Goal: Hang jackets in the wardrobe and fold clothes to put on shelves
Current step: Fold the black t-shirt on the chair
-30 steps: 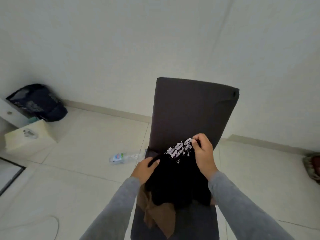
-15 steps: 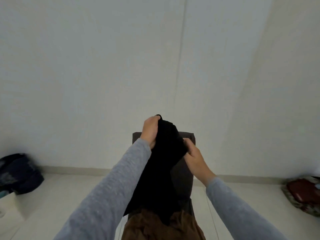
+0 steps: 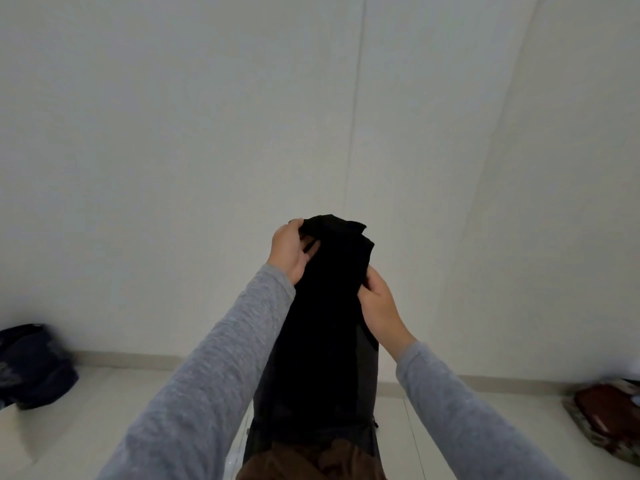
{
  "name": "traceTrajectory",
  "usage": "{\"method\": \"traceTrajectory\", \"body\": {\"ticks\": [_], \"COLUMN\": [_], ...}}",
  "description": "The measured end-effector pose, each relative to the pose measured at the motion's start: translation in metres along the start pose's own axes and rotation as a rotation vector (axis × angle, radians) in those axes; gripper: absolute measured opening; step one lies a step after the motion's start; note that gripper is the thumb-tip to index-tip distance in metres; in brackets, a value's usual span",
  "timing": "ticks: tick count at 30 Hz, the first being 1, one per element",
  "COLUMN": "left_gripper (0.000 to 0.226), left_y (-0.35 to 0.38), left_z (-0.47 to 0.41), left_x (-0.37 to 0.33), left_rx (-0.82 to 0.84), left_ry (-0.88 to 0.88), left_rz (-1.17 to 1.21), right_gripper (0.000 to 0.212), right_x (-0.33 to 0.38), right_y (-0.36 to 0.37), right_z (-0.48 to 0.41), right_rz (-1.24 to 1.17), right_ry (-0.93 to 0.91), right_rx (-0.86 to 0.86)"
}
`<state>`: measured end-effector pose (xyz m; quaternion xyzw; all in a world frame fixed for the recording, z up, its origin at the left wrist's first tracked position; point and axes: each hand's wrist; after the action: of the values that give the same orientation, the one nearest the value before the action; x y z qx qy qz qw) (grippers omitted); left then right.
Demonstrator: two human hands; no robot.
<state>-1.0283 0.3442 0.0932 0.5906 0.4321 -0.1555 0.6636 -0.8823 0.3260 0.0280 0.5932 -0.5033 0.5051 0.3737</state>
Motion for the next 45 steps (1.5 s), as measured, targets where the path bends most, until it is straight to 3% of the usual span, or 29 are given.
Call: {"method": "traceTrajectory", "body": {"ticks": [3,7,11,14,17,23,27,32,38,41,45], "left_gripper": [0.015,0.017,0.011,0.032,0.041,0.040,0.027,0.030,0.030,0.030,0.032], "left_y": [-0.010,-0.017,-0.021,-0.024,-0.029,-0.042,-0.040,-0.047,-0.037,-0.034,-0.042], "left_z": [0.001,0.007,0.026,0.039,0.045,0.052,0.049,0.031,0.005,-0.005,-0.015], "left_x": [-0.003,-0.015,-0.009,0.013,0.029,0.054,0.063,0.059,0.030,0.015,-0.011], "left_rx": [-0.036,-0.039,0.228,0.392,0.510,0.642,0.743,0.684,0.436,0.354,0.123], "left_ry": [-0.019,0.037,0.051,0.012,-0.045,-0.341,-0.316,-0.046,0.272,0.352,0.326], "left_rz": [0.046,0.023,-0.356,-0.605,-0.604,-0.520,-0.585,-0.679,-0.703,-0.723,-0.600], "right_gripper": [0.019,0.033,0.037,0.038,0.037,0.041,0.041,0.042,0.037,0.029,0.010], "right_x": [0.012,0.025,0.032,0.038,0.046,0.057,0.060,0.056,0.038,0.029,0.024], "right_y": [0.003,0.004,0.008,0.009,0.008,-0.011,-0.025,-0.047,-0.062,-0.059,-0.065], "right_z": [0.000,-0.008,-0.012,-0.013,-0.012,-0.011,-0.009,-0.002,0.005,-0.001,-0.003], "right_rz": [-0.020,0.069,0.194,0.209,0.222,0.252,0.299,0.386,0.757,0.886,0.827], "right_ry": [-0.009,-0.020,-0.077,-0.107,-0.144,-0.185,-0.203,-0.141,0.057,0.105,0.212], "right_rx": [0.013,0.008,0.008,-0.011,-0.037,-0.135,-0.181,-0.168,0.109,0.224,0.265]}}
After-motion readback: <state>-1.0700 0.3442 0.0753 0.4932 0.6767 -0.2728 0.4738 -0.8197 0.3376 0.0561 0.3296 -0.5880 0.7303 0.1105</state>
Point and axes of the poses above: each hand's wrist, its own z-axis away from the middle knuckle, its own y-axis out of the palm, x = y × z, and after that the axes turned 8 degrees about y, right-handed
